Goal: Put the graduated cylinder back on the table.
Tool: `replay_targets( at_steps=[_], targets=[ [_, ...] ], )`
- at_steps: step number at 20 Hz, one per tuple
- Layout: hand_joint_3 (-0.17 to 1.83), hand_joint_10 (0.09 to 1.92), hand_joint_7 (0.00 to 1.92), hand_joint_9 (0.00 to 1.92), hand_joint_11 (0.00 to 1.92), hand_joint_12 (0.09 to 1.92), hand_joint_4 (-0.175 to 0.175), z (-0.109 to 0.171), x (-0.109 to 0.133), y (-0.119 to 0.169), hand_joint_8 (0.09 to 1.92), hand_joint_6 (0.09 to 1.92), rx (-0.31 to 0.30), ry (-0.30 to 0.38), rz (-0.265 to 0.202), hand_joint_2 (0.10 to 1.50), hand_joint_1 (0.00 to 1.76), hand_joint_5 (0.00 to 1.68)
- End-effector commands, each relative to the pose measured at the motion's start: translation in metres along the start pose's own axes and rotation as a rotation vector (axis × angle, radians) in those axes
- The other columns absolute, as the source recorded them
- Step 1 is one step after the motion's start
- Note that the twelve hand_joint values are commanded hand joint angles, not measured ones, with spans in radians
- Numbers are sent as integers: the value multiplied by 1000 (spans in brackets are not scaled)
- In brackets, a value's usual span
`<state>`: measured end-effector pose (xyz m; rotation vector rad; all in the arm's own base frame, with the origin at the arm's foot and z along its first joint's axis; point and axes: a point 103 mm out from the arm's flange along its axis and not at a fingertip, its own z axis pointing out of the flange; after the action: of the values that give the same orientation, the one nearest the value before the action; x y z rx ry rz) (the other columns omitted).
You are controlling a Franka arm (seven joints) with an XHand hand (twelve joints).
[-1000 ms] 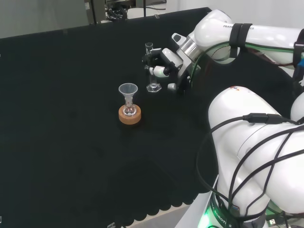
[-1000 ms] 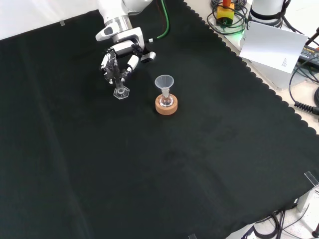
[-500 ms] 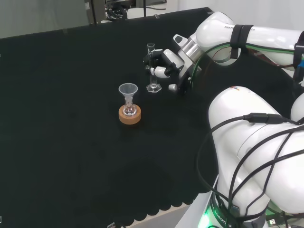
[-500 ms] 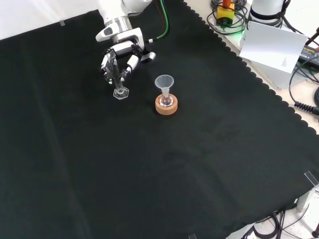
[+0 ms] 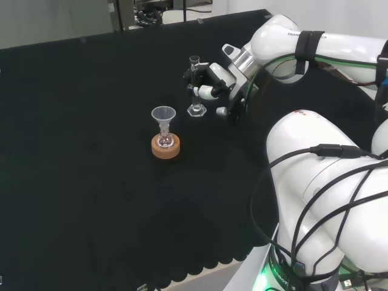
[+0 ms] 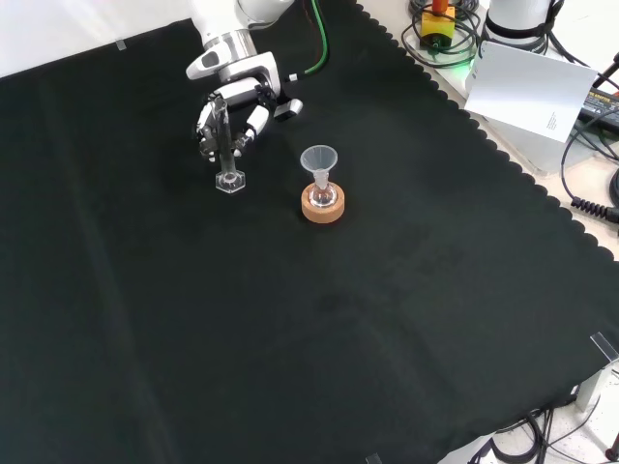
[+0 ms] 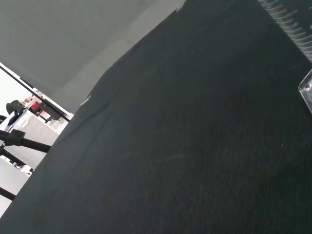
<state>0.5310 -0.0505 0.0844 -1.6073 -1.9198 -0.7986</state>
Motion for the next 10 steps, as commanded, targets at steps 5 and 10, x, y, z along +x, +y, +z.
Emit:
replay_targets(
  at_steps=[5,10],
  targets=[
    [-175,302,633,994,741,1116,-55,-5,0,-1,641,685,9,7,14,1075,1130,642],
    [-175,337,551,893,595,1222,-54,-14,0,3,656,629,20,6,32,1031,1057,516]
  ],
)
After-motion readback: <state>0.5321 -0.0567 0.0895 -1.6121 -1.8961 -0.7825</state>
